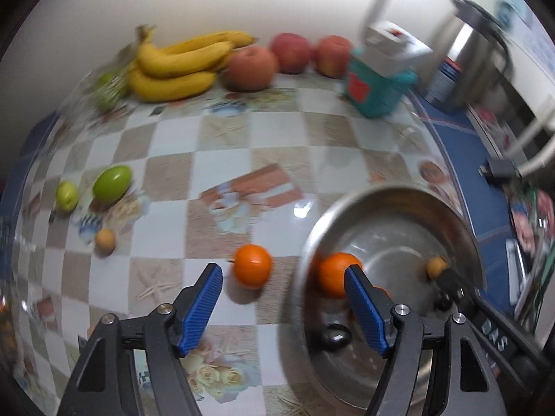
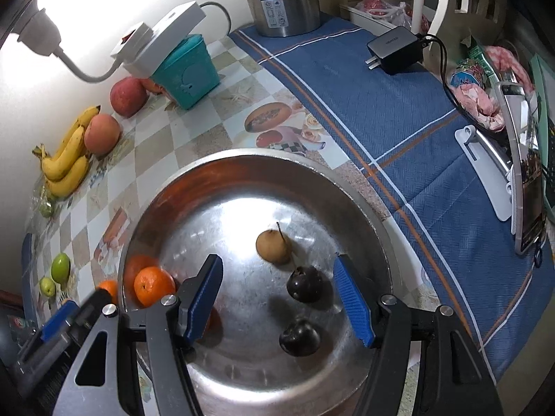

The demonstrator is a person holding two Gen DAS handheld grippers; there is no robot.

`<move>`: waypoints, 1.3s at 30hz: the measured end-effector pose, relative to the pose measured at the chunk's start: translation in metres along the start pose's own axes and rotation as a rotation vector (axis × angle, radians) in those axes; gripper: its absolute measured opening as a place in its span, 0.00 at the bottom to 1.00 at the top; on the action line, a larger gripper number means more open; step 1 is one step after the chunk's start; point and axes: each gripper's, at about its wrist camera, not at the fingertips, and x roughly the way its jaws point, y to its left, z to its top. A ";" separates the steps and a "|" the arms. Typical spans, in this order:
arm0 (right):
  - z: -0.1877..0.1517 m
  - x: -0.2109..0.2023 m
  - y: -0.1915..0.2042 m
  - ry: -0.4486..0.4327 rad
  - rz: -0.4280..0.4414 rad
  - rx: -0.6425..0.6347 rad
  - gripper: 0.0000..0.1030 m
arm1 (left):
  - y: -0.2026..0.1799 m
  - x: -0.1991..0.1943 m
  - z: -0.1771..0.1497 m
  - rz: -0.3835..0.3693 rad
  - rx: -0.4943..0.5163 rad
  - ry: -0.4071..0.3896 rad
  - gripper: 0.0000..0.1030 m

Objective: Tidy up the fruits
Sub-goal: 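Withdraw both open grippers from the plate toward the remaining fruit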

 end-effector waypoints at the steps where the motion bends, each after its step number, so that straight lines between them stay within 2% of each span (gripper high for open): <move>1: 0.000 0.000 0.001 0.007 0.002 -0.004 0.65 | 0.007 0.000 0.002 0.005 -0.027 -0.001 0.79; 10: -0.006 -0.007 0.017 0.017 -0.001 -0.074 0.65 | 0.047 -0.003 0.009 0.035 -0.189 -0.007 0.88; 15: -0.009 -0.006 0.026 0.025 0.002 -0.108 0.65 | 0.056 -0.001 0.008 0.042 -0.221 0.004 0.89; 17: -0.010 -0.005 0.028 0.028 -0.001 -0.118 0.65 | 0.057 0.001 0.008 0.050 -0.225 0.008 0.93; 19: -0.010 -0.004 0.029 0.029 -0.002 -0.123 0.65 | 0.057 0.003 0.007 0.061 -0.224 0.014 1.00; 20: -0.010 -0.004 0.029 0.028 -0.003 -0.123 0.65 | 0.058 0.004 0.007 0.070 -0.227 0.015 1.00; 21: -0.010 -0.004 0.029 0.028 -0.003 -0.124 0.67 | 0.058 0.005 0.006 0.077 -0.231 0.017 1.00; 24: -0.012 -0.002 0.029 0.033 -0.002 -0.132 0.85 | 0.061 0.008 0.004 0.084 -0.246 0.028 1.00; 39: -0.014 0.001 0.032 0.026 -0.003 -0.151 0.89 | 0.068 0.009 0.004 0.123 -0.263 0.027 1.00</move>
